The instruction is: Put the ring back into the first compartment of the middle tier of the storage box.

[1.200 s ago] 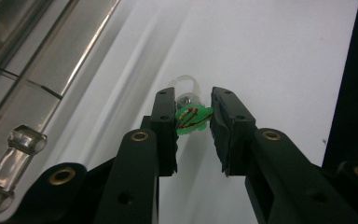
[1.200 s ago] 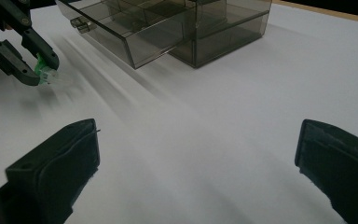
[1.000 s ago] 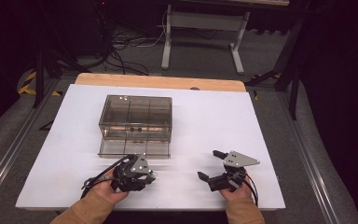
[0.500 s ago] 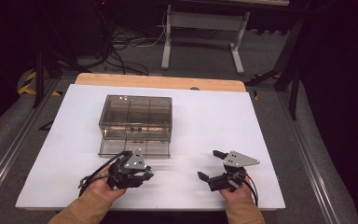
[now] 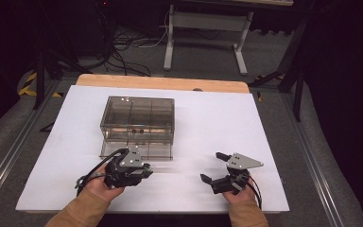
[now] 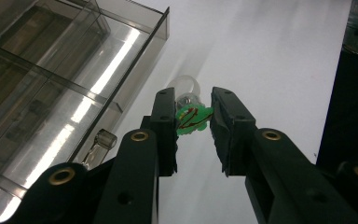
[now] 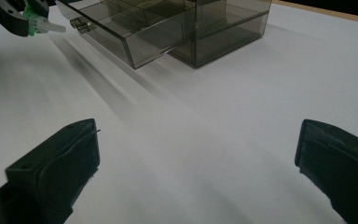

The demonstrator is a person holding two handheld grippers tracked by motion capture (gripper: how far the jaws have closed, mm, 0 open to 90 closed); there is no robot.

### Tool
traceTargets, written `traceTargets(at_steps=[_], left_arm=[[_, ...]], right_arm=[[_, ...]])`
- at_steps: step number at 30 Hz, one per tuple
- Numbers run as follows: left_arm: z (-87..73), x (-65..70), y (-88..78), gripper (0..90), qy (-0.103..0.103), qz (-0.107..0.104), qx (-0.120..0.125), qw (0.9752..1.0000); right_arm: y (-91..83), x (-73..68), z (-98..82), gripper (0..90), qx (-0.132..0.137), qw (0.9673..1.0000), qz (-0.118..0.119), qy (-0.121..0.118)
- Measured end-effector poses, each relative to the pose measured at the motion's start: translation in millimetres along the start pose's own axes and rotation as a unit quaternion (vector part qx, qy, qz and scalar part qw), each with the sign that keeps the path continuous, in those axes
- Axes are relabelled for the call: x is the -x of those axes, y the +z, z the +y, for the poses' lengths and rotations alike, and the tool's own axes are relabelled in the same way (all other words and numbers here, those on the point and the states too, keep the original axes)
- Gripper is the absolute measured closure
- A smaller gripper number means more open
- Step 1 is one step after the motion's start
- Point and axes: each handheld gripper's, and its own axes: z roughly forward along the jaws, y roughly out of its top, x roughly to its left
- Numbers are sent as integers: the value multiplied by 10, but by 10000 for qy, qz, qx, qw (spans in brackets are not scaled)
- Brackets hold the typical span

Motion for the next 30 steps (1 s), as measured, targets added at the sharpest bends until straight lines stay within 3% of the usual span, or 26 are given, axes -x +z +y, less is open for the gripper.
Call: traceTargets(at_steps=[18,27,30], left_arm=[[-43,-103,-151,721,-68,159,81,9998],[-60,-196,-296,721,-169,309,220,9991],[-77,-239,-367,718,-220,481,251,9983]], right_arm=[[-5,3,-1,0,6,10000,-2,26],[-4,4,-2,0,2,10000,-2,28],[-4,4,-1,0,2,10000,-3,26]])
